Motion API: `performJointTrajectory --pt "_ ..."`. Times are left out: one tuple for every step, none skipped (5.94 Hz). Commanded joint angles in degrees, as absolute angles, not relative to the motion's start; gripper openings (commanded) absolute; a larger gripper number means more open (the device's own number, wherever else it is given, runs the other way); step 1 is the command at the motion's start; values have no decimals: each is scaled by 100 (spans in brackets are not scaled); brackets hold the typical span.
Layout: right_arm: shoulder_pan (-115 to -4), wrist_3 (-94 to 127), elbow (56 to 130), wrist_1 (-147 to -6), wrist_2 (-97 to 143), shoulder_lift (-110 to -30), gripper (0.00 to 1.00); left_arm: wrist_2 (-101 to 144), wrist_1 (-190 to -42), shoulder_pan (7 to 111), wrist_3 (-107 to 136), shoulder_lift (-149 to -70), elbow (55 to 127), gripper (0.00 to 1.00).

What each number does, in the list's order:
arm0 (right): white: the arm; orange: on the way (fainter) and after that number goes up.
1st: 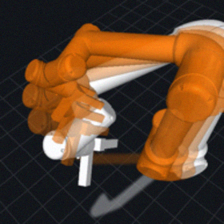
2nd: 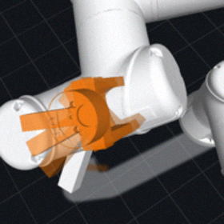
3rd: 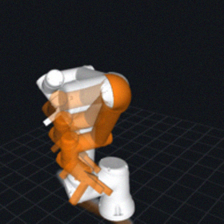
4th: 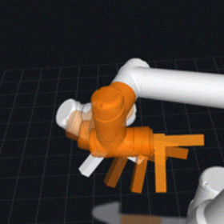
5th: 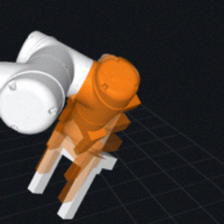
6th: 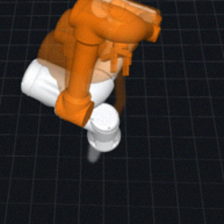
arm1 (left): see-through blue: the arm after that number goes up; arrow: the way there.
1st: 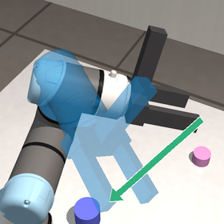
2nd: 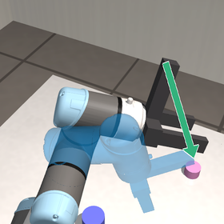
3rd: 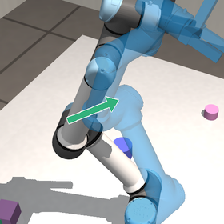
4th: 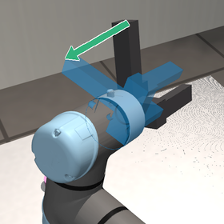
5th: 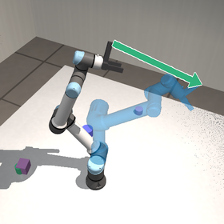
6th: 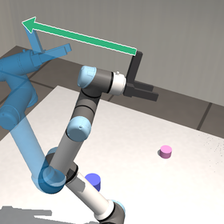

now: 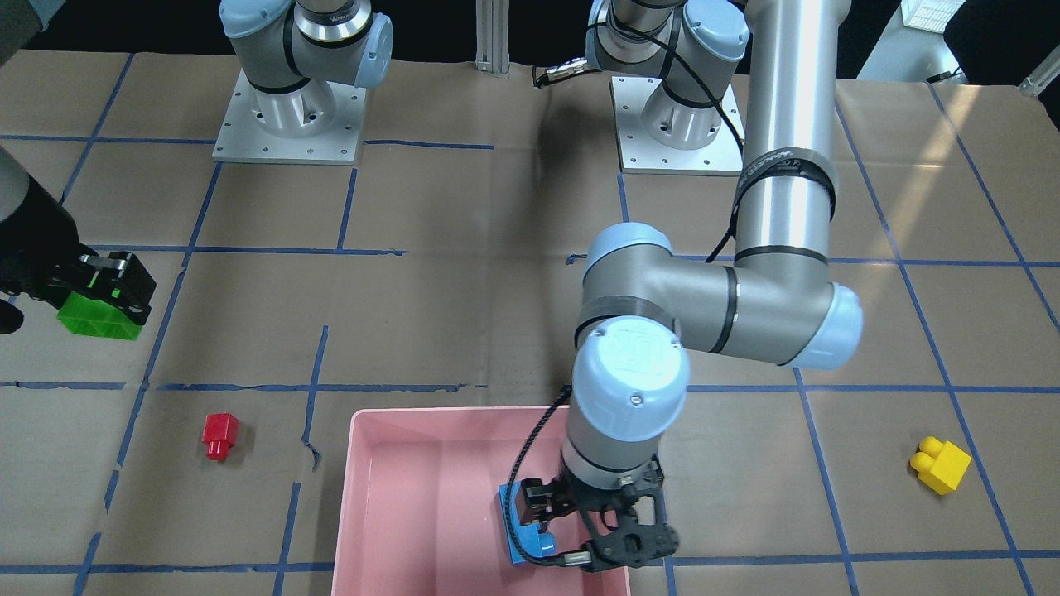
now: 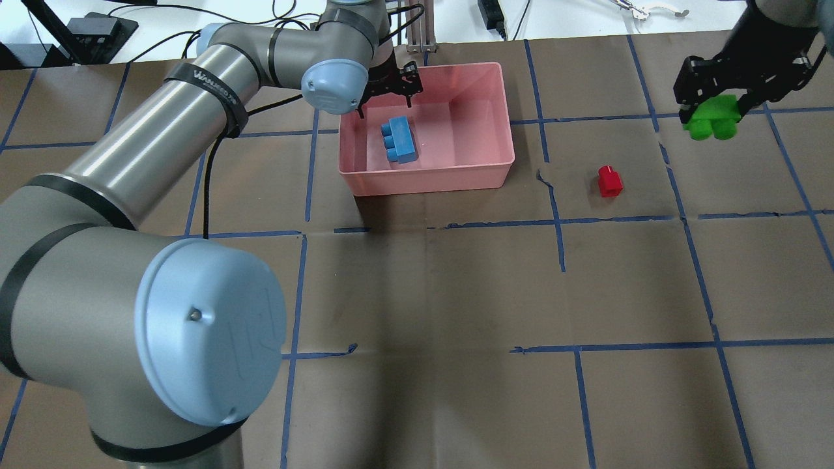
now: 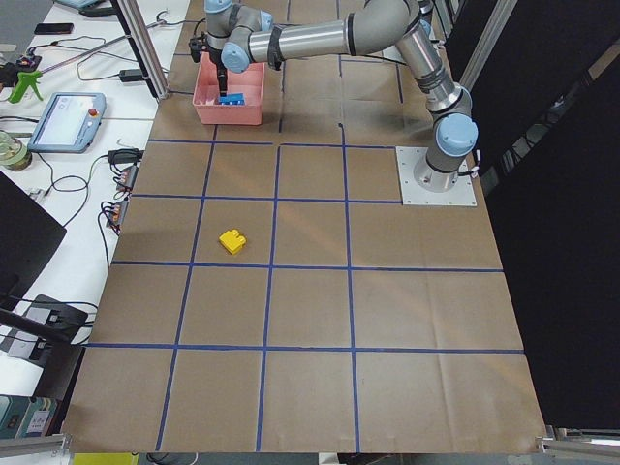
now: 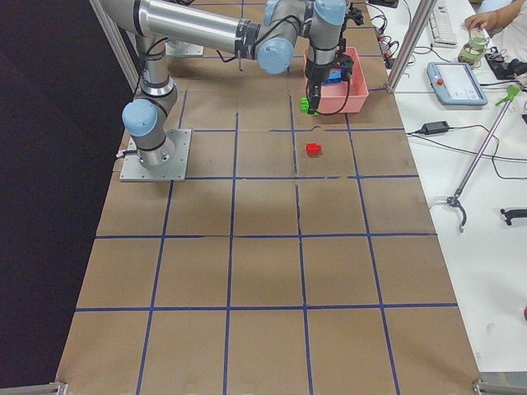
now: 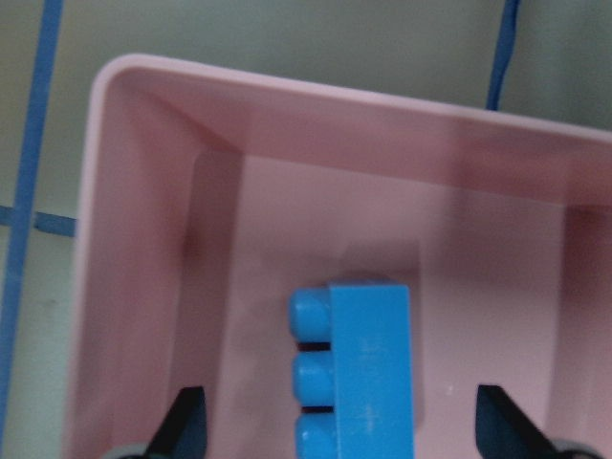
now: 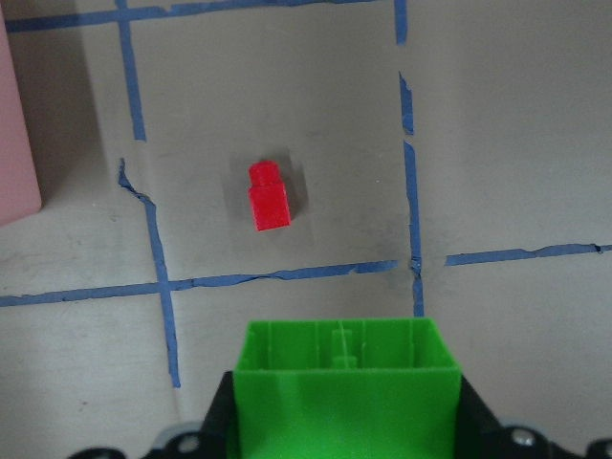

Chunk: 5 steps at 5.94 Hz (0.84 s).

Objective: Put all blocks into box

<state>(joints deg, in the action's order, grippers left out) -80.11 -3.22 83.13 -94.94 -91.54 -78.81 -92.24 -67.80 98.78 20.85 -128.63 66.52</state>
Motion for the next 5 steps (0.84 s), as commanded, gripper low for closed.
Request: performJointTrajectory --pt "-8838 803 7738 -9448 -9141 -7439 45 -9264 -7225 8892 1246 -12220 7360 98" --pt "-9268 1357 7334 -9457 -9141 -7035 45 -9229 -7207 8198 456 -11930 7696 98" --pt "-9794 2006 6878 -9466 -9132 -6561 45 -9211 -7216 7521 -230 -11770 7847 97" --pt "-10165 2256 6490 -9483 -9114 -6087 45 -9211 -7225 6975 -1368 -11838 7910 97" --pt "-10230 2163 6391 -9570 -8940 -5717 45 -9263 -7207 6683 -2180 -11891 7997 95"
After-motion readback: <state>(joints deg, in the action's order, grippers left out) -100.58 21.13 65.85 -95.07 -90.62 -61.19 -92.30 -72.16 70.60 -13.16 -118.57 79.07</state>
